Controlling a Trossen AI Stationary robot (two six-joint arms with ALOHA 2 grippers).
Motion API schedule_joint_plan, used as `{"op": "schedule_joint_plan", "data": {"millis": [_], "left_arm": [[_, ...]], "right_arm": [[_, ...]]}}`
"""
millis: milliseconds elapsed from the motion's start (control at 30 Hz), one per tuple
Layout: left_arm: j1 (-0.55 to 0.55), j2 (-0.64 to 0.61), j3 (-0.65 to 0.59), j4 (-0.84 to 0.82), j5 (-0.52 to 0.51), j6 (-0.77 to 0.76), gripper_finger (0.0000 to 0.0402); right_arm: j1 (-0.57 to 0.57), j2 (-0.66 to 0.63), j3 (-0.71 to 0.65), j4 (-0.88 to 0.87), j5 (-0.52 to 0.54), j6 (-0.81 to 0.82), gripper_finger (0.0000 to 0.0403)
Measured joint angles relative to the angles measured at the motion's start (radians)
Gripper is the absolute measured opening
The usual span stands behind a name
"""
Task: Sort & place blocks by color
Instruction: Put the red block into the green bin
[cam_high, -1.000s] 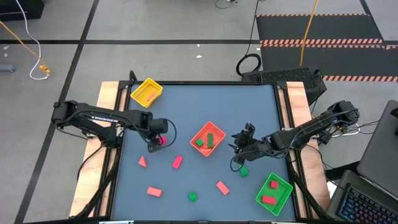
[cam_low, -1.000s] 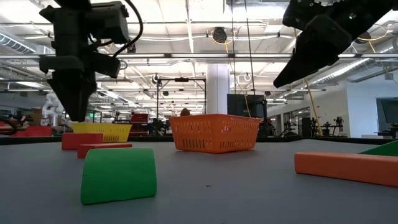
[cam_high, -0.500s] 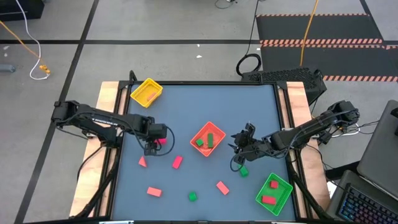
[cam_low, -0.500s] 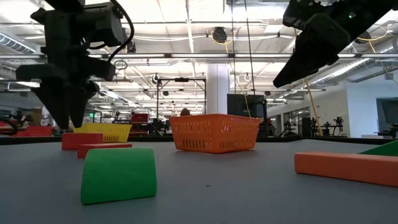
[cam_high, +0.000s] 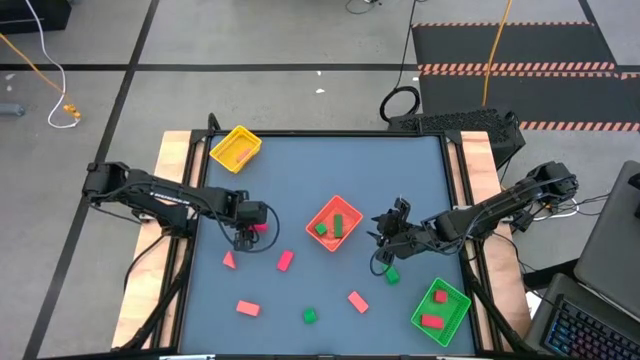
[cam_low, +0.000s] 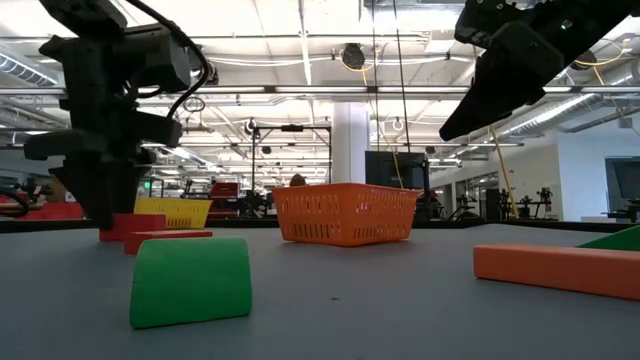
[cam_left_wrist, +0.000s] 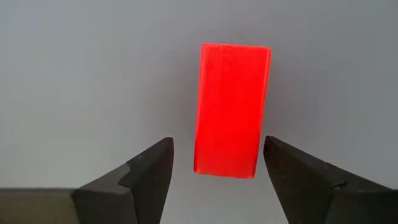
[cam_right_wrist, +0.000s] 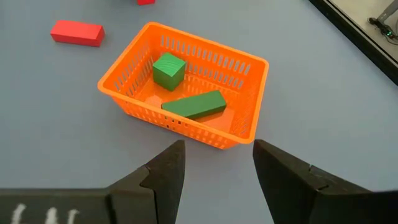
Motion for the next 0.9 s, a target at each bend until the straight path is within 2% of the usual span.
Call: {"op": "schedule_joint_plan", "data": {"millis": [100,167,333,600,767,900], "left_arm": [[0.000,0.009,0.000,0.005,-0.005,-0.018,0.0246],[0.000,0.022,0.000,0.004,-0.005,-0.029,0.0229],[0.000,0.099,0.006,0.018,0.012,-0.052,0.0133],[0.001,0.121,0.055,0.004,0.025,-0.059,0.0130],[0.000,0.097,0.153,-0.007,0.030,-0.050,0.0130],[-0.009,0.097,0.248,0.006,0.026,-0.015,0.0130]], "right_arm": [[0.000,0.000,0.000,0.000,0.000,0.000,0.0183],[0.000,0.000,0.000,0.000,0.000,0.001,0.0183],[0.000,0.000,0.000,0.000,0.000,0.002,0.0183],[0.000,0.000,0.000,-0.001,-0.001,0.003,0.0183],[0.000,0.000,0.000,0.010,0.001,-0.003,0.0183],[0.000,0.000,0.000,0.087,0.001,-0.064,0.0183]]}}
